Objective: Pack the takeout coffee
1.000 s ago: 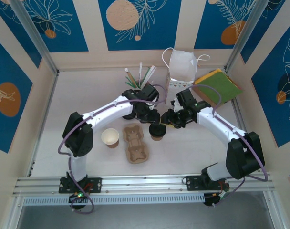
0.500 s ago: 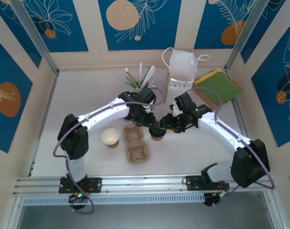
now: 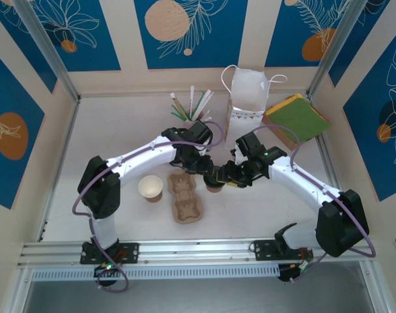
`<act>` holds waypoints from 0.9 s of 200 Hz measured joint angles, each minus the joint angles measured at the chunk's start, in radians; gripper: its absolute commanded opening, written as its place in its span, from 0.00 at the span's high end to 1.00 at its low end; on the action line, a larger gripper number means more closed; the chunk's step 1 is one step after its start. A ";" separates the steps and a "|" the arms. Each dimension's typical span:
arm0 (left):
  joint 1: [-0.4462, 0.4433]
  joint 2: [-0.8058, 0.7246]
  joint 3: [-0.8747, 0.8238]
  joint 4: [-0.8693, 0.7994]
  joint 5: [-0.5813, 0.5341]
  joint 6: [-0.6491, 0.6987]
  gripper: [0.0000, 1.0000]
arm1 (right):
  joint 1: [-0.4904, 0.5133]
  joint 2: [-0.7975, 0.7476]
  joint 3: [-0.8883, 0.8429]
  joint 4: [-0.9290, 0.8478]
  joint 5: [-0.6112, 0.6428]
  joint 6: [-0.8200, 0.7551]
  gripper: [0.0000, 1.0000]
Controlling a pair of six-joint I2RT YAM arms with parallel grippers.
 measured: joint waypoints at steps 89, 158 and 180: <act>0.000 0.001 -0.021 0.018 0.003 0.000 0.76 | 0.006 0.024 -0.018 0.032 -0.005 0.000 0.61; -0.001 0.003 -0.046 0.048 0.007 0.000 0.77 | 0.002 0.027 -0.033 0.060 -0.016 0.000 0.63; -0.001 0.000 -0.056 0.060 0.011 0.000 0.77 | -0.003 0.027 -0.041 0.070 -0.028 0.000 0.64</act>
